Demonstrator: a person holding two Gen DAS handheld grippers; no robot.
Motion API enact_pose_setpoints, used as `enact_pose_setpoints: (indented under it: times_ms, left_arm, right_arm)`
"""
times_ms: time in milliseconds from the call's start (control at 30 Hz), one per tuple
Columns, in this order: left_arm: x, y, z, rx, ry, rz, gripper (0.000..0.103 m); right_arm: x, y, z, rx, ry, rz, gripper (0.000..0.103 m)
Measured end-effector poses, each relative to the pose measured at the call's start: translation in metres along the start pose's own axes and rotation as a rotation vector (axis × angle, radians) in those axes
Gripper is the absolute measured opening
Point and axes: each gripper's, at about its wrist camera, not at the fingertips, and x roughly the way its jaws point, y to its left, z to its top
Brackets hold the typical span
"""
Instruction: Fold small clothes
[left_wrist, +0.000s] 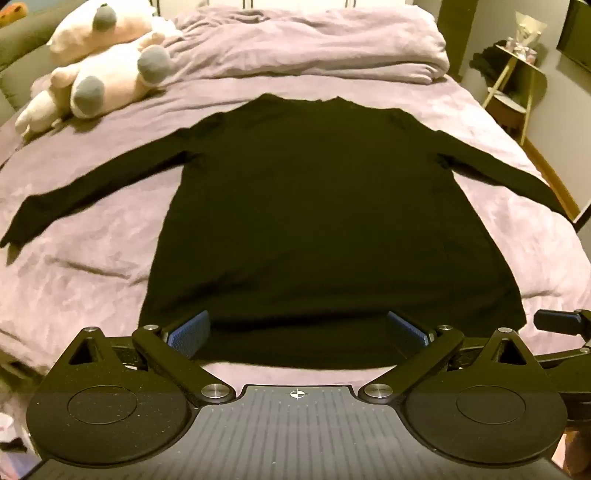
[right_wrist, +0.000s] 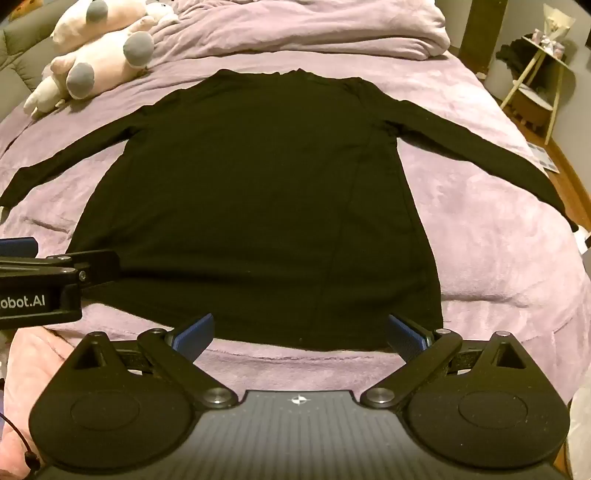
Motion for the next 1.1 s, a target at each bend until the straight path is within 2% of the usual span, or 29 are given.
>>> enact_pose_setpoints:
  times_ms: [167,200,367,433,1100]
  left_arm:
    - [-0.003,-0.002,-0.003,0.001,0.005,-0.011,0.103]
    - [0.003,-0.004,-0.006,0.005,0.008,0.013,0.103]
    - [0.001,-0.015,-0.013,0.013,0.005,0.023,0.103]
    - [0.004,-0.001,0.001,0.001,0.025,0.008,0.103]
    - [-0.001,0.000,0.001,0.000,0.026,0.009,0.103]
  right_arm:
    - [0.000,-0.002,0.000,-0.001,-0.008,-0.004,0.099]
    - [0.000,-0.003,-0.001,0.001,-0.008,-0.004,0.099]
    - [0.000,-0.002,-0.005,0.002,-0.004,-0.002,0.099]
    - [0.001,0.000,-0.001,-0.004,0.003,-0.006,0.099]
    - [0.000,0.001,-0.001,-0.008,-0.002,-0.004,0.099]
